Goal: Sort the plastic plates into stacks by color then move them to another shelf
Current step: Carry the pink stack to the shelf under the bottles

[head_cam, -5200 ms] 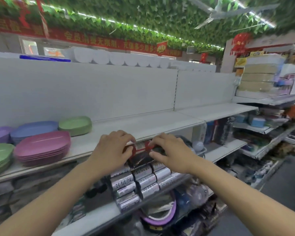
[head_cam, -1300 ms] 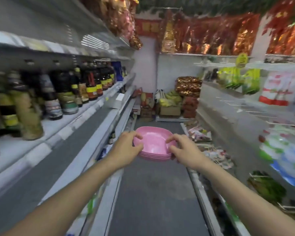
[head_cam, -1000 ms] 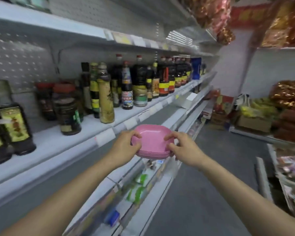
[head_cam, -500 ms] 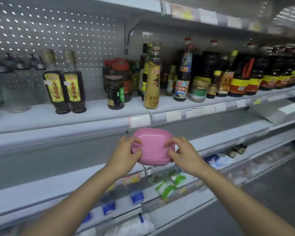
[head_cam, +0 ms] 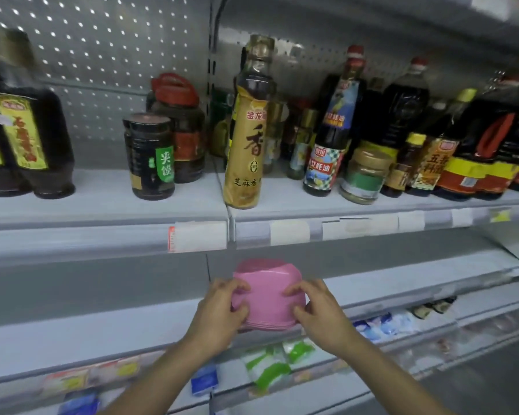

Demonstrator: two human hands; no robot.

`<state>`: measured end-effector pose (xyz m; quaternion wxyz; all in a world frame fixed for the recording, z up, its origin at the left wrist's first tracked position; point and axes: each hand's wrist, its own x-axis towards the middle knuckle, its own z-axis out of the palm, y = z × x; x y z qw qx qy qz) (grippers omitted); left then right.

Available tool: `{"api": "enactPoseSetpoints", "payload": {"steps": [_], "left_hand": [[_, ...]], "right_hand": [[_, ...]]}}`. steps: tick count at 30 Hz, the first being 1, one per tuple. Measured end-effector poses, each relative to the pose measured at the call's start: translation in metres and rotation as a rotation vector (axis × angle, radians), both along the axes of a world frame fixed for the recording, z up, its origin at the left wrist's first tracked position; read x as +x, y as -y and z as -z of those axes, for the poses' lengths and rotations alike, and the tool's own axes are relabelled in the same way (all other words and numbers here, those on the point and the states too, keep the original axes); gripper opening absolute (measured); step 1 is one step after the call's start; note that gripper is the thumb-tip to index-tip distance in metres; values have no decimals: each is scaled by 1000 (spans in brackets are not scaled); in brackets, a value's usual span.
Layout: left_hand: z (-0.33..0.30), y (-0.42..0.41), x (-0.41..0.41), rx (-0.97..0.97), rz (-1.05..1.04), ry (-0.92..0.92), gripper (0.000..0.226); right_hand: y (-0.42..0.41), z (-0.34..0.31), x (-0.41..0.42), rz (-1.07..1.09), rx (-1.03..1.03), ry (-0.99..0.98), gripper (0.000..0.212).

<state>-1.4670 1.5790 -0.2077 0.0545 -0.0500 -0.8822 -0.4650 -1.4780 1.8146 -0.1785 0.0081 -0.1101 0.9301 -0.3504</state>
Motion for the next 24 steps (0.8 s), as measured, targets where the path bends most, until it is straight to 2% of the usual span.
{"api": "enactPoseSetpoints", "payload": {"steps": [16, 24], "left_hand": [[15, -212, -101, -23, -16, -13, 33], [40, -345, -103, 34, -196, 6, 33]], "right_hand": [[-213, 19, -96, 18, -81, -11, 32], [-339, 39, -134, -118, -74, 13, 32]]}}
